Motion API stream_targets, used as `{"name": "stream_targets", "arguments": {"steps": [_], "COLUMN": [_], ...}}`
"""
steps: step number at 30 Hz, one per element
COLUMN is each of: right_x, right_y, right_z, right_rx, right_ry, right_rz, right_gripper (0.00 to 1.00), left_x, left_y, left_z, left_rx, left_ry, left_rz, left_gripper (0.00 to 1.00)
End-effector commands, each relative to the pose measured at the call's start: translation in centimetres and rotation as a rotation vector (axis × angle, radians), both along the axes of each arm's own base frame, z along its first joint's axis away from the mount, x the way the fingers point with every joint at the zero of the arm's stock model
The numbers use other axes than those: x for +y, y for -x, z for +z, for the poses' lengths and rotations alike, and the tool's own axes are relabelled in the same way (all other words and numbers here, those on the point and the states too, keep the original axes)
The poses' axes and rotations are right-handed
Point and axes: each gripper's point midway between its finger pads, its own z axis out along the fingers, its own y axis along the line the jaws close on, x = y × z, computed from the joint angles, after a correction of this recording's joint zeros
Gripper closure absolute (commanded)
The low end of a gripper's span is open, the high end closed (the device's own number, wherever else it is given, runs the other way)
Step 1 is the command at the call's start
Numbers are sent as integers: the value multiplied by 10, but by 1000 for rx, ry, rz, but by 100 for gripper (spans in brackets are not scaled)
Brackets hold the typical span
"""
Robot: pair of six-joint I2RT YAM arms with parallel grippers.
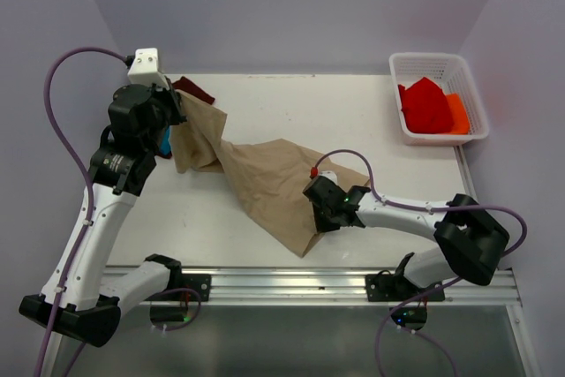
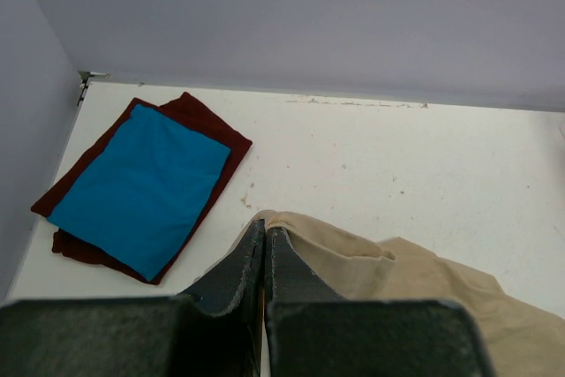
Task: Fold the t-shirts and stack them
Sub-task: Flatten the tshirt out
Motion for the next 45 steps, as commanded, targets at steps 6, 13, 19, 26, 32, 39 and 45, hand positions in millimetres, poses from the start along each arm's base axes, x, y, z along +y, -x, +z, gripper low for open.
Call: {"name": "stream_targets", "arguments": {"steps": [6,13,19,26,32,39,45], "right_x": [12,-6,-21,-13,1,15,20], "right_y": [-13,-32,-42,-40,-35,-26,-24], "right_z": [73,131,139,121,65,23,18], "right_rx": [-151,-297,-340,-308,-194,-110,-101], "right_ry": [-69,-26,70,63,106,95,97], "right_rz": [36,8,-24,-14,36,70,84], "right_gripper": [100,100,100,100,100,100,100], "left_x": [-3,-4,-3,-3,-5,-3,-3], "left_y": [-1,-1,0,1,1,3,2], "left_z": [16,18,21,20,19,17,17], "left_rx": [-67,-69,-73,-71,-69,-69,-68], "left_ry": [37,39,35,36,40,36,36], "left_rz": [-8,-9,-8,-8,-17,-11,-11], "left_gripper": [100,100,100,100,100,100,100]}}
